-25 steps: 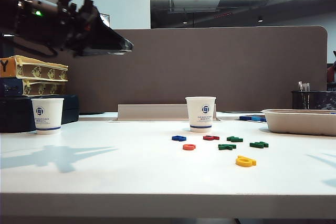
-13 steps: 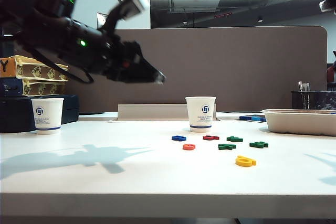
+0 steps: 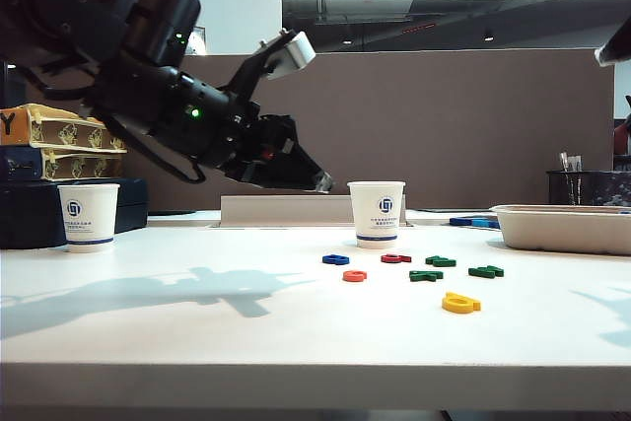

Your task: Pick up the letter "c" and put it in the paper cup.

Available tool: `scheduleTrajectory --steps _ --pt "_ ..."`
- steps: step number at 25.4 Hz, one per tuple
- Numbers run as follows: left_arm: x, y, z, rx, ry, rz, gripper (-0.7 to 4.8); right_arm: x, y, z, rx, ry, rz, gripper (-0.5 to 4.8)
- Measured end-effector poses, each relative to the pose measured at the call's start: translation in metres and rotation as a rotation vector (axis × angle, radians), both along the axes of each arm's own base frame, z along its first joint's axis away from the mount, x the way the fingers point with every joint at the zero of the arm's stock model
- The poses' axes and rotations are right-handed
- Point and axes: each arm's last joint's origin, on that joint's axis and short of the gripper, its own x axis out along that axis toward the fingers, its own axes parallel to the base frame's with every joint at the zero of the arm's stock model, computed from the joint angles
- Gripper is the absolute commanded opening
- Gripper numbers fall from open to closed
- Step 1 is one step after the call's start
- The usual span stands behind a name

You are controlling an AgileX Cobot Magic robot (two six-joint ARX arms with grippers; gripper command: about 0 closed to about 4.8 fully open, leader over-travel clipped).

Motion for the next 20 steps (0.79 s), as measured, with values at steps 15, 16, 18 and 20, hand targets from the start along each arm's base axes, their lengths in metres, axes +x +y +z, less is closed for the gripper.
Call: scheduleTrajectory --steps 15,16,18,20 --pt "-0.008 -0.021 -0.014 0.05 0.078 -0.063 1.54 0.007 0.0 -0.008 -0.001 0.051 -0.001 1.81" --pt "-0.01 -0.023 -0.018 0.057 0.087 -0.07 1.53 0.007 0.0 -0.008 -0.001 0.051 -0.001 1.81" --pt "-0.012 -0.03 -0.026 0.078 0.11 -0.081 1.53 0.007 0.0 -0.008 -0.001 0.053 -0.001 1.81" --pt "-0.012 -0.033 -0.026 0.093 0.101 -0.057 1.54 0.007 0.0 -0.008 -0.001 0.055 -0.001 1.81"
